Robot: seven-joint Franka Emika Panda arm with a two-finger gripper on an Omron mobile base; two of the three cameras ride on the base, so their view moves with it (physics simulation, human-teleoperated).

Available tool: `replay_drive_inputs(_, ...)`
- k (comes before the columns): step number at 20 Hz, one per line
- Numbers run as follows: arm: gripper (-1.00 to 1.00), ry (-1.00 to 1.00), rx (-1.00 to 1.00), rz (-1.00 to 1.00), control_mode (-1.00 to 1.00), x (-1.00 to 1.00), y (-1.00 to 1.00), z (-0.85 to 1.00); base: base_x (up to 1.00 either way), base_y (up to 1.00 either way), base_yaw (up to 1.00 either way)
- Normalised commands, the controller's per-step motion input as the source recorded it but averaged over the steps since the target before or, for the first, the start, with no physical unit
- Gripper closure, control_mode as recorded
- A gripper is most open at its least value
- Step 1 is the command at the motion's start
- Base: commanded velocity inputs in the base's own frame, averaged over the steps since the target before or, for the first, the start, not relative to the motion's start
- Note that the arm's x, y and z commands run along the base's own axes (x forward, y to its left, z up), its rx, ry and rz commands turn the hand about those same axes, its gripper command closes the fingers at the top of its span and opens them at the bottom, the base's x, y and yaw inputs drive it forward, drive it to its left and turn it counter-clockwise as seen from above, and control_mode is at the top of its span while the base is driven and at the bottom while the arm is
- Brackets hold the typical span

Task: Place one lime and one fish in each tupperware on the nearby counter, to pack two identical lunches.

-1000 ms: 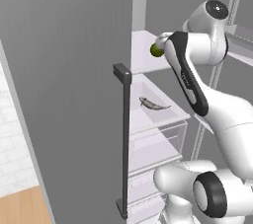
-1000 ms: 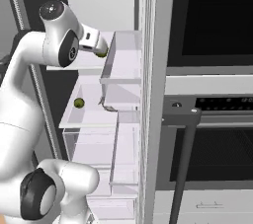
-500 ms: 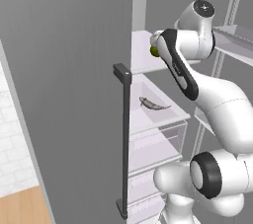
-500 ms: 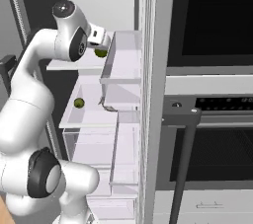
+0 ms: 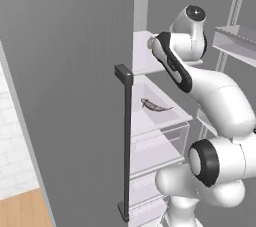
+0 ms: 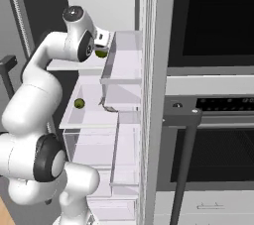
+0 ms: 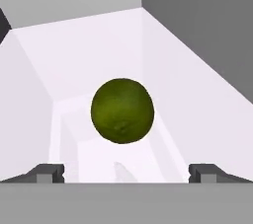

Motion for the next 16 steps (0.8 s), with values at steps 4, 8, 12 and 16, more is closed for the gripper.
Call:
replay_drive_inputs(4, -1.00, 0.02, 0.00, 0.00, -1.00, 0.54, 0.00, -0.12, 0.00, 0.00, 0.00)
replay_drive_inputs(8, -1.00, 0.02, 0.00, 0.00, -1.00, 0.45, 0.00, -0.08, 0.00, 0.00, 0.00)
replay_drive_inputs(12, -1.00, 0.02, 0.00, 0.00, -1.00, 0.24, 0.00, -0.12, 0.00, 0.00, 0.00)
replay_drive_inputs(16, -1.00, 0.00, 0.00, 0.00, -1.00, 0.18, 0.00, -0.25, 0.00, 0.00, 0.00)
